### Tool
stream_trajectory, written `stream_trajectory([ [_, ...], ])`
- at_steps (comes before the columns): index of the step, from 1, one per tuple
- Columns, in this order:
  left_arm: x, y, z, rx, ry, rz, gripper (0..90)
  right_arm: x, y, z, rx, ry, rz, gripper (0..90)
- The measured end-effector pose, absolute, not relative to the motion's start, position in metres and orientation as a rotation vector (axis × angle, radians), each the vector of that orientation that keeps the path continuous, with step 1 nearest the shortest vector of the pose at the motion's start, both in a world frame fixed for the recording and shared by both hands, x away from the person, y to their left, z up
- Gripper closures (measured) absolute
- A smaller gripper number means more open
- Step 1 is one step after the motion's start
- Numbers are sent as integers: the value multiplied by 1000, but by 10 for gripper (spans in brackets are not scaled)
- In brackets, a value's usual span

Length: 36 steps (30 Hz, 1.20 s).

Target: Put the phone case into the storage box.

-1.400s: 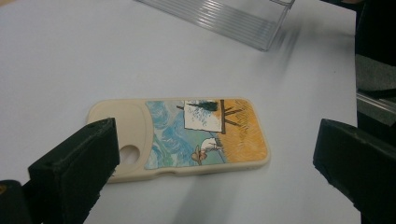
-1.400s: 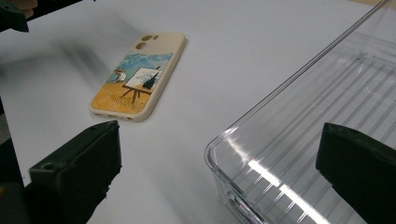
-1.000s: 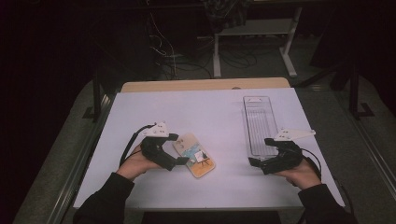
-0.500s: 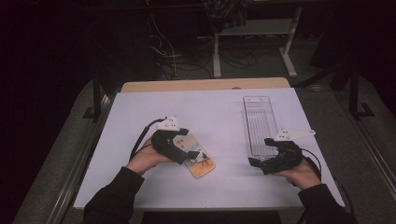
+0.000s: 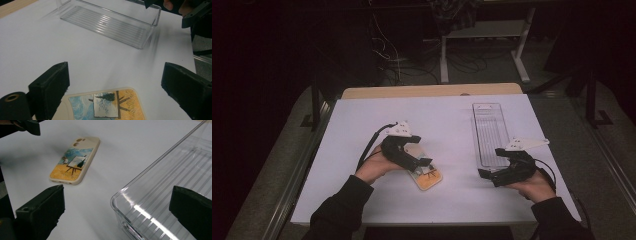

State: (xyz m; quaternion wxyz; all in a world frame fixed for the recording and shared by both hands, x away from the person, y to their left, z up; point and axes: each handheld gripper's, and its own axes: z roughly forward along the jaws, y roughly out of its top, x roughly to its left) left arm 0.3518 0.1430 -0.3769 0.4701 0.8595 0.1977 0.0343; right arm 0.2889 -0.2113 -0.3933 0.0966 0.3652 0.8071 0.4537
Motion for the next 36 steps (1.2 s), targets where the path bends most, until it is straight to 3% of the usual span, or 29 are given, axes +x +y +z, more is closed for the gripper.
stream_trajectory([
  [18, 359, 107, -384, 2147, 490, 81, 413, 290, -212, -394, 1085, 2390, 1346, 0],
  [36, 362, 76, -408, 2242, 543, 113, 671, 291, -213, -394, 1097, 2388, 1353, 0],
])
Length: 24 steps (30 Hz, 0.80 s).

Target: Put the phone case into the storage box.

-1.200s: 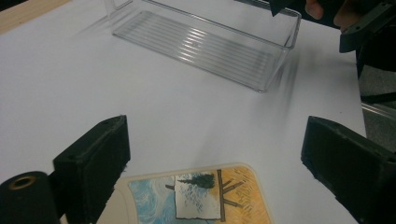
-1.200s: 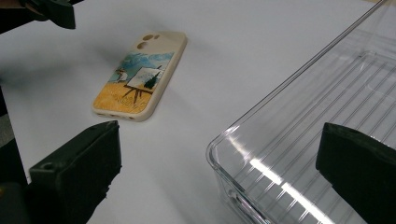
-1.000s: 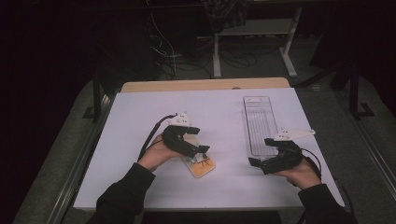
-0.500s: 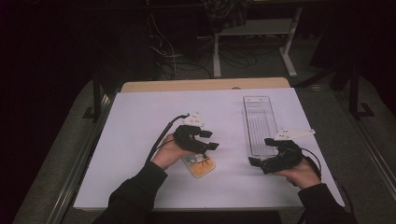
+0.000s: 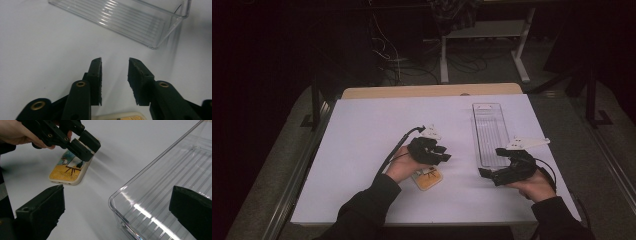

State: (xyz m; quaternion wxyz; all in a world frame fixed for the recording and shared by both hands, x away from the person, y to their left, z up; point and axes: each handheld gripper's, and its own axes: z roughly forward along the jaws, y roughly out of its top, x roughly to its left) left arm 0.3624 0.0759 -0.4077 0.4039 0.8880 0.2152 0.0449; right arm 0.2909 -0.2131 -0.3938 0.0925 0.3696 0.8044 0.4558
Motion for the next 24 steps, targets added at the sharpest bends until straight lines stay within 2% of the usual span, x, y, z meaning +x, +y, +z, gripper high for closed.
stream_trajectory([
  [2, 361, 73, -411, 2242, 548, 115, 686, 291, -213, -394, 1098, 2390, 1354, 0],
  [3, 360, 71, -411, 2250, 549, 123, 742, 291, -213, -394, 1098, 2389, 1354, 0],
  [4, 361, 71, -412, 2275, 536, 126, 742, 291, -213, -394, 1098, 2389, 1354, 0],
  [5, 361, 70, -413, 2276, 546, 111, 788, 291, -213, -394, 1099, 2388, 1354, 0],
  [10, 359, 68, -418, 2284, 560, 81, 895, 291, -213, -394, 1100, 2387, 1355, 0],
  [24, 351, 66, -434, 2339, 601, 24, 898, 291, -213, -394, 1105, 2384, 1351, 0],
])
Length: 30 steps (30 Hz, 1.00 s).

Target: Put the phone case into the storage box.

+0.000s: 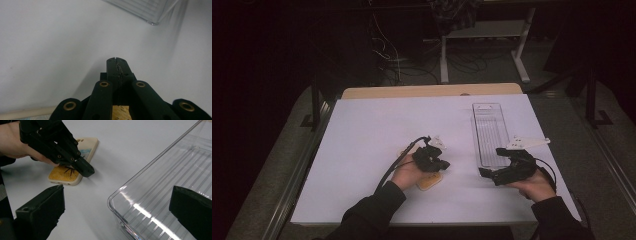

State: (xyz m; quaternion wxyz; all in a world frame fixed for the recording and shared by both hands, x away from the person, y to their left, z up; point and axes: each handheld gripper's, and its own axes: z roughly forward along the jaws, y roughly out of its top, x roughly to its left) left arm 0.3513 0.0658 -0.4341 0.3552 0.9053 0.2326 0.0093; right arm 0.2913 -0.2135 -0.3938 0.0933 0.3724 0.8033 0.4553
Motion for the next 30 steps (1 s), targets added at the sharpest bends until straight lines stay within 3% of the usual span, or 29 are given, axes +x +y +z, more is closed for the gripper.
stream_trajectory([
  [30, 335, 77, -435, 2450, 566, -17, 899, 293, -213, -394, 1101, 2381, 1349, 0],
])
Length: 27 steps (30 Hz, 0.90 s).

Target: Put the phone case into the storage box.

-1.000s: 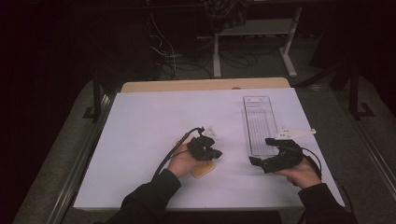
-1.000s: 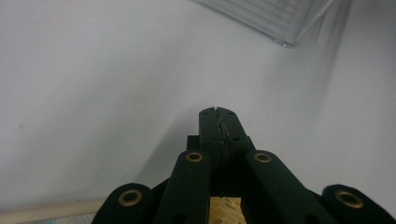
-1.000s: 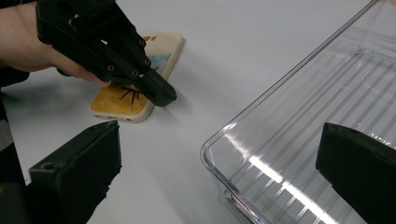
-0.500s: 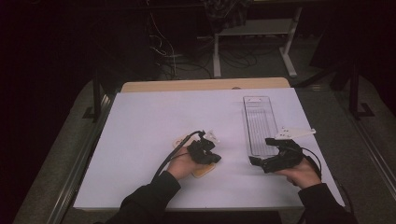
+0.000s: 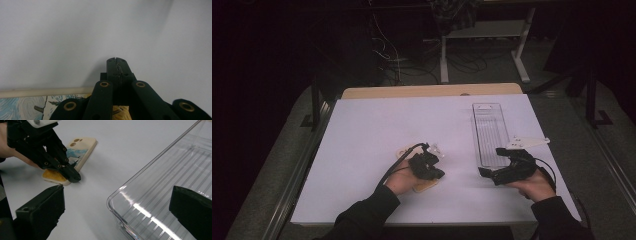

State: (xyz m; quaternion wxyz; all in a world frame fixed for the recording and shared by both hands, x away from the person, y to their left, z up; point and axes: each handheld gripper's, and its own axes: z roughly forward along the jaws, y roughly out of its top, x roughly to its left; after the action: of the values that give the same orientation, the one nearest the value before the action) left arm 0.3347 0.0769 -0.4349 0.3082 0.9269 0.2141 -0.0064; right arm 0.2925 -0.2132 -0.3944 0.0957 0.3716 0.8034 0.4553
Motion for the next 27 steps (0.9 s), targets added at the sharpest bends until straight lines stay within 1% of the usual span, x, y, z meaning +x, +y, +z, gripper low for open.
stream_trajectory([
  [8, 326, 88, -434, 2471, 554, -41, 900, 293, -213, -395, 1109, 2388, 1338, 0],
  [16, 321, 102, -432, 2496, 547, -36, 900, 293, -212, -396, 1110, 2390, 1329, 0],
  [27, 310, 132, -429, 2518, 579, -22, 900, 295, -210, -397, 1110, 2393, 1318, 0],
])
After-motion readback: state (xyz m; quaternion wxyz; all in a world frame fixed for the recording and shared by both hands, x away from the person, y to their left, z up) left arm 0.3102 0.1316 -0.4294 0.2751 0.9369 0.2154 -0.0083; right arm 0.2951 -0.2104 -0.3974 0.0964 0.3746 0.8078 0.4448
